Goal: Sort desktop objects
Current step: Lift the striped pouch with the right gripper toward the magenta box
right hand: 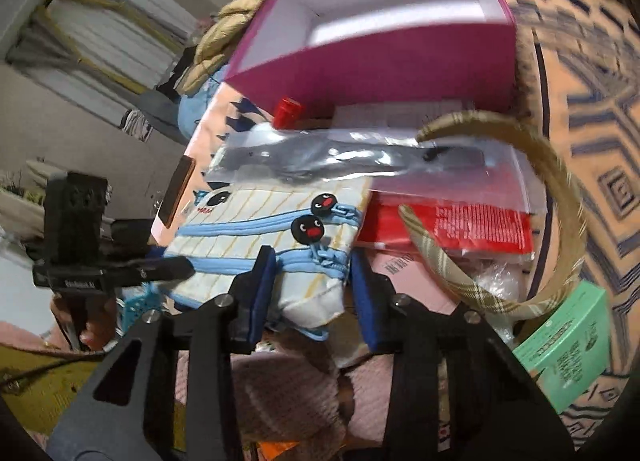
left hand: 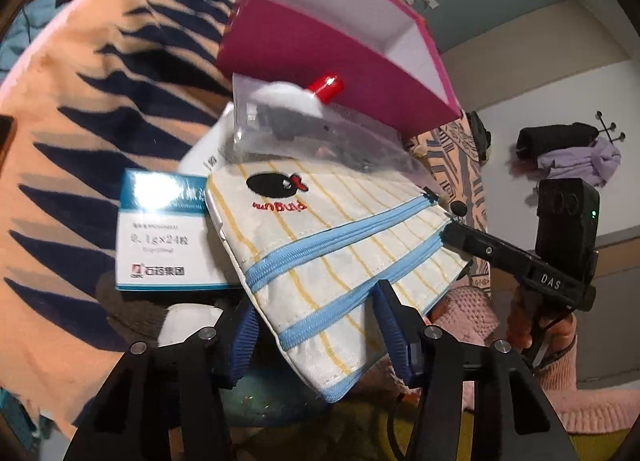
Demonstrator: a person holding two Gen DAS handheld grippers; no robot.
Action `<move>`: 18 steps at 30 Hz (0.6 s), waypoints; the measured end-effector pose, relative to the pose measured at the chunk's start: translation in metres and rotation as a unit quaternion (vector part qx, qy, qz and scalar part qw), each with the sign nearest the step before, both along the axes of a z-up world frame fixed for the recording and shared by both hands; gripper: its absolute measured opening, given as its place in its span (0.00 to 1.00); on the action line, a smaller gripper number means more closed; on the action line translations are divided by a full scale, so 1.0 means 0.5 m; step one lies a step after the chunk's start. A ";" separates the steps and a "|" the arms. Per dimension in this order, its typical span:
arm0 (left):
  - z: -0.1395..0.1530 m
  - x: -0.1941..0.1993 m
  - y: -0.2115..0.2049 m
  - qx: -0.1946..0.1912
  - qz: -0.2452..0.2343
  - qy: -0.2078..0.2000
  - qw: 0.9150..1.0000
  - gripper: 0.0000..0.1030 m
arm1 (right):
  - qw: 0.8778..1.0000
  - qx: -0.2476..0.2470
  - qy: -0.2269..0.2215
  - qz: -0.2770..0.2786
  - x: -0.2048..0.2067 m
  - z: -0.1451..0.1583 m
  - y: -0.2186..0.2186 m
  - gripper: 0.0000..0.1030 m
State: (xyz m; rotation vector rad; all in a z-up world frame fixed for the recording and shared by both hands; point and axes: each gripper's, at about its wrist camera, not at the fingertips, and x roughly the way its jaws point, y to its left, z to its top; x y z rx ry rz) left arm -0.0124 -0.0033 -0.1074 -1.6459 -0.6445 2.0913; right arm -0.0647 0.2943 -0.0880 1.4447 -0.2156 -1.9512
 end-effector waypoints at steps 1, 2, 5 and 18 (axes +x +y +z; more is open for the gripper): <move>0.008 0.003 -0.001 -0.002 -0.001 0.006 1.000 0.54 | 1.000 0.001 0.009 0.006 0.005 0.007 -0.004 0.38; 0.015 0.007 -0.002 -0.005 -0.003 0.011 1.000 0.54 | 1.000 0.003 0.017 0.013 0.010 0.015 -0.008 0.38; 0.029 0.015 -0.007 -0.011 -0.005 0.027 1.000 0.54 | 0.999 -0.001 0.032 0.028 0.024 0.031 -0.017 0.38; -0.014 0.001 -0.067 0.004 0.015 0.011 1.000 0.57 | 0.998 -0.007 0.002 0.060 0.021 -0.010 -0.045 0.47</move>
